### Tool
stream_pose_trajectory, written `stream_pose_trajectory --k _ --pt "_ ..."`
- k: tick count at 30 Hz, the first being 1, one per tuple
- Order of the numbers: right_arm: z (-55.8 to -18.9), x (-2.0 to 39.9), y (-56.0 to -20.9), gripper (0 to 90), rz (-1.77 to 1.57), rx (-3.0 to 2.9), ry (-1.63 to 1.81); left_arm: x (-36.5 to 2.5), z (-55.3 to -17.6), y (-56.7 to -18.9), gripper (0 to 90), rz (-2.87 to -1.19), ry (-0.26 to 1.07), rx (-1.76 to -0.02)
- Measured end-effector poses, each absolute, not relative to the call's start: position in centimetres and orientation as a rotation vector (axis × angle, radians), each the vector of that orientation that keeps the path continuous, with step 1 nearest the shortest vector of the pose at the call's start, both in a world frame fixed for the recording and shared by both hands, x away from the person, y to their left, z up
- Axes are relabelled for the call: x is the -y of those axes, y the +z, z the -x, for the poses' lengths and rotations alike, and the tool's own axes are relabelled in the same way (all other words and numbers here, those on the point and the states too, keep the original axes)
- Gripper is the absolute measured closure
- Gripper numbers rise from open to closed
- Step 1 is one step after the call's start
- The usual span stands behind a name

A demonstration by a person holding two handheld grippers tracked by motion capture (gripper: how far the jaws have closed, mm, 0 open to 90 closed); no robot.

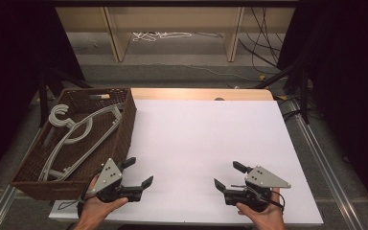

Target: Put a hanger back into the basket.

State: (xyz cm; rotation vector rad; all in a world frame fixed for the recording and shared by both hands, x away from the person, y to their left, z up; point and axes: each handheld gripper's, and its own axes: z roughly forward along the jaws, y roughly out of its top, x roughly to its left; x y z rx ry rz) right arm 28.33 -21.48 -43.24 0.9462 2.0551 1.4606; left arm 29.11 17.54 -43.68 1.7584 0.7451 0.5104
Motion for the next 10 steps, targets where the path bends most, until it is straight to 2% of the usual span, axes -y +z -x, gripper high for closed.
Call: stream_pose_trajectory --k 10 --pt "-28.39 21.47 -43.25 16.3 -0.946 -2.068 1.451 -17.58 -29.13 -43.65 16.0 -1.753 0.512 -0.747"
